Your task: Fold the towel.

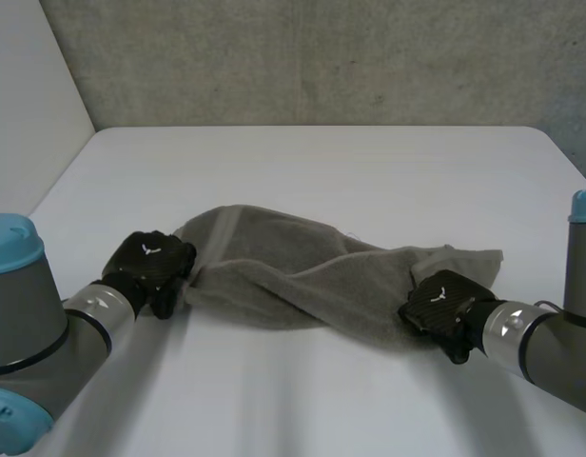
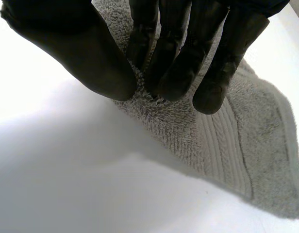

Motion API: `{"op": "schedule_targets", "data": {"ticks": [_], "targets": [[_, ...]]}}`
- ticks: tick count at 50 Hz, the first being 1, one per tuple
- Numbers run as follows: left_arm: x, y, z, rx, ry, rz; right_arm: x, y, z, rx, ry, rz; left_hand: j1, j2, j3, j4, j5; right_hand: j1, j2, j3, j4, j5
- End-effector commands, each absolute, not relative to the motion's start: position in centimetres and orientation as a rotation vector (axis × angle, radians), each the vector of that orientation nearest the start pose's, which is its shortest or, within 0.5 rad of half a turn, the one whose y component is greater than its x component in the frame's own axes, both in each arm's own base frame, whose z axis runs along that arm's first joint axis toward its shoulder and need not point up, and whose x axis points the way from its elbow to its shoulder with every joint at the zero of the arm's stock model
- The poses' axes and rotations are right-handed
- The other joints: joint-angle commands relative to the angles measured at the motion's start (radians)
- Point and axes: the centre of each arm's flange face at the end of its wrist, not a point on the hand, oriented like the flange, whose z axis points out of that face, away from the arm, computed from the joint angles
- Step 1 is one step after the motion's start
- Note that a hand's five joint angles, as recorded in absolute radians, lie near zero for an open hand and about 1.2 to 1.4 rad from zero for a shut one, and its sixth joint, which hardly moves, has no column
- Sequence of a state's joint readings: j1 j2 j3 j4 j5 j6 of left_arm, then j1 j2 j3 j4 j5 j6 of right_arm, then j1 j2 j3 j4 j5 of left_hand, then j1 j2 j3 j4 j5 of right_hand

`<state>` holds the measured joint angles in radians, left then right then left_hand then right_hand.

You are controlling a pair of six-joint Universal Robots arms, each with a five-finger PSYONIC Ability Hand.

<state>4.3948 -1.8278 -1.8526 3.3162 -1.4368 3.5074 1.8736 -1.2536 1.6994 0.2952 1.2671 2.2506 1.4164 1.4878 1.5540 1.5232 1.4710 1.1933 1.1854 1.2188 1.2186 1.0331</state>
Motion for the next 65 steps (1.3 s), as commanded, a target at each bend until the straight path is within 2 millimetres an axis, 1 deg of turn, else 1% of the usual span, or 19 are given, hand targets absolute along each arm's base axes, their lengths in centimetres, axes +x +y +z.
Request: {"op": "schedule_targets", "data": {"ticks": [1,4,6,7,9,11,17,21,25,35,48,50,53,55,57,61,63,64,65], "targets": [[-23.1,-24.0,18.6,0.982,2.392,-1.925,22.2,-21.2,20.9,-1.714,2.221,-1.363,-0.020,-0.092,-0.158,-0.127,-0.249,-0.580,-0.572,-0.605,-0.605,-0.594],[-23.1,-24.0,18.8,0.983,2.384,-1.935,22.3,-22.2,21.9,-1.680,2.195,-1.448,-0.020,-0.092,-0.158,-0.127,-0.249,-0.600,-0.592,-0.626,-0.626,-0.615],[-23.2,-24.1,18.8,0.982,2.380,-1.940,22.7,-23.8,23.6,-1.540,2.179,-1.576,-0.020,-0.092,-0.158,-0.127,-0.249,-0.708,-0.700,-0.734,-0.734,-0.723],[-23.1,-24.2,18.9,0.976,2.375,-1.945,22.7,-23.8,23.7,-1.540,2.179,-1.576,-0.020,-0.092,-0.158,-0.127,-0.249,-0.709,-0.701,-0.734,-0.734,-0.723],[-23.1,-24.4,18.9,0.970,2.375,-1.943,23.0,-25.5,25.5,-1.344,2.162,-1.667,-0.020,-0.092,-0.158,-0.127,-0.249,-0.765,-0.757,-0.790,-0.790,-0.779],[-23.0,-24.5,18.9,0.965,2.374,-1.947,23.2,-26.3,25.8,-1.269,2.157,-1.677,-0.020,-0.092,-0.158,-0.127,-0.249,-0.759,-0.751,-0.784,-0.784,-0.773],[-22.8,-25.0,19.2,0.948,2.363,-1.957,24.8,-30.1,23.8,-1.170,2.156,-1.603,-0.020,-0.092,-0.158,-0.127,-0.249,-0.741,-0.733,-0.767,-0.767,-0.756],[-22.6,-25.3,19.4,0.932,2.357,-1.964,26.1,-31.1,22.5,-1.188,2.149,-1.575,-0.020,-0.092,-0.158,-0.127,-0.249,-0.744,-0.736,-0.770,-0.770,-0.759],[-22.6,-25.3,19.5,0.931,2.354,-1.968,27.7,-32.5,19.9,-1.211,2.171,-1.535,-0.043,-0.115,-0.181,-0.150,-0.272,-0.741,-0.733,-0.767,-0.767,-0.756],[-22.7,-25.2,19.5,0.933,2.354,-1.968,29.2,-33.4,15.5,-1.237,2.234,-1.449,-0.046,-0.118,-0.184,-0.153,-0.275,-0.727,-0.719,-0.752,-0.752,-0.741],[-22.7,-25.5,19.6,0.934,2.349,-1.978,29.6,-33.9,13.9,-1.241,2.256,-1.428,-0.061,-0.132,-0.198,-0.168,-0.290,-0.633,-0.625,-0.658,-0.658,-0.647],[-22.6,-25.5,19.6,0.932,2.349,-1.977,29.6,-33.9,13.7,-1.243,2.258,-1.423,-0.061,-0.132,-0.198,-0.168,-0.290,-0.463,-0.456,-0.489,-0.489,-0.478],[-22.5,-25.7,19.7,0.925,2.344,-1.978,29.6,-34.0,13.7,-1.243,2.256,-1.427,-0.061,-0.132,-0.198,-0.168,-0.290,-0.304,-0.296,-0.329,-0.329,-0.318],[-22.5,-25.9,19.7,0.919,2.346,-1.978,29.7,-34.0,14.1,-1.241,2.242,-1.445,-0.061,-0.132,-0.198,-0.168,-0.290,0.085,0.093,0.059,0.059,0.070],[-22.4,-26.2,19.9,0.910,2.335,-1.989,29.7,-34.0,14.3,-1.241,2.237,-1.452,-0.061,-0.132,-0.198,-0.168,-0.290,0.202,0.210,0.176,0.177,0.187],[-22.4,-27.8,20.7,0.877,2.272,-2.057,29.9,-34.4,15.4,-1.243,2.206,-1.509,-0.049,-0.121,-0.187,-0.156,-0.278,0.203,0.211,0.178,0.178,0.189],[-22.6,-28.8,21.1,0.856,2.239,-2.095,30.2,-35.7,17.4,-1.230,2.158,-1.651,-0.029,-0.100,-0.166,-0.135,-0.258,0.203,0.211,0.178,0.178,0.189],[-22.8,-29.9,22.1,0.822,2.193,-2.158,30.2,-35.7,17.4,-1.229,2.158,-1.652,-0.020,-0.092,-0.158,-0.127,-0.249,0.203,0.211,0.178,0.178,0.189],[-22.8,-29.9,22.1,0.822,2.192,-2.158,30.2,-36.8,19.1,-1.201,2.124,-1.793,-0.020,-0.092,-0.158,-0.127,-0.249,0.203,0.211,0.178,0.178,0.189]]}}
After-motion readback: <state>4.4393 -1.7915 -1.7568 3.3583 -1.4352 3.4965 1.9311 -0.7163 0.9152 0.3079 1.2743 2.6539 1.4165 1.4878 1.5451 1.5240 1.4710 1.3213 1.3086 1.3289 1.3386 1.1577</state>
